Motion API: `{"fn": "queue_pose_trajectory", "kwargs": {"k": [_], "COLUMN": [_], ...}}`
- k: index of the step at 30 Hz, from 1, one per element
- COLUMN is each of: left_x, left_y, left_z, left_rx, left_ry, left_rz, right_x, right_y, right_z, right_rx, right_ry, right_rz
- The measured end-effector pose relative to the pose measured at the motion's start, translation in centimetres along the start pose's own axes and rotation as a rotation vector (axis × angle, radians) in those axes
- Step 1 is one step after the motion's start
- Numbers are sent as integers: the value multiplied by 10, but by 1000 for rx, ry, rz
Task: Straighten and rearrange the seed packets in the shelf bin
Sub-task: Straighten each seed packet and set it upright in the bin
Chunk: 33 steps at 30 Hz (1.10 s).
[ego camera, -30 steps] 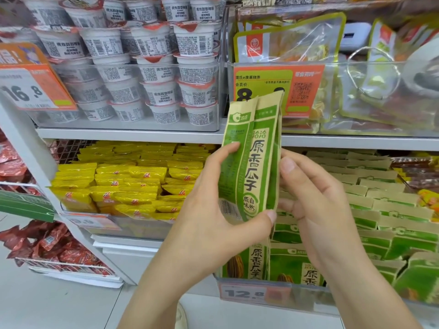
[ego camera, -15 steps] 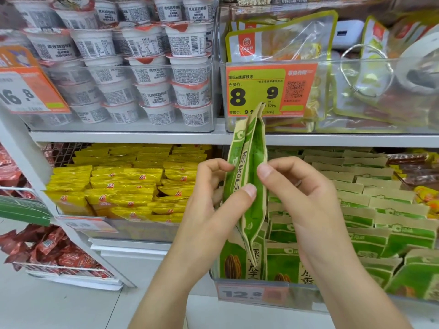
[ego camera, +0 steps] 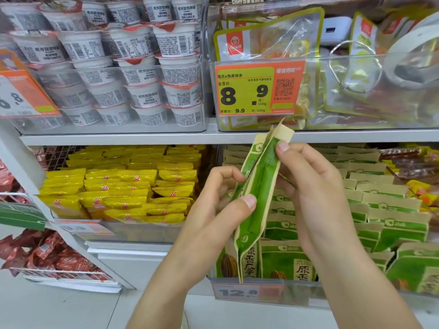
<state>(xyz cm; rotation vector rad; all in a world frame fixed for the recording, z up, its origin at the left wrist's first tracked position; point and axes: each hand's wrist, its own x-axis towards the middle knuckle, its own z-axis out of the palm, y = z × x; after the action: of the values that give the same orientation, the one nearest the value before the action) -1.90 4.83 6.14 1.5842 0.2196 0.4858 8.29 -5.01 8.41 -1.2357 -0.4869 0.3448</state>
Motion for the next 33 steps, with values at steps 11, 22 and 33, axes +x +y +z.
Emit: {"fn": "queue_pose_trajectory", "kwargs": {"k": [11, 22, 33], "left_x": [-2, 0, 4], "left_y": [3, 3, -5], "left_z": [-5, -21, -29], "left_rx": [-24, -193, -192], "left_ry": [25, 216, 207], "left_rz": [21, 117, 54], "right_x": [-2, -14, -9], "right_y": [4, 9, 9], "right_z": [-1, 4, -3], "right_rx": [94, -218, -313], "right_ry": [-77, -474, -560], "right_rz": [-2, 12, -10]}}
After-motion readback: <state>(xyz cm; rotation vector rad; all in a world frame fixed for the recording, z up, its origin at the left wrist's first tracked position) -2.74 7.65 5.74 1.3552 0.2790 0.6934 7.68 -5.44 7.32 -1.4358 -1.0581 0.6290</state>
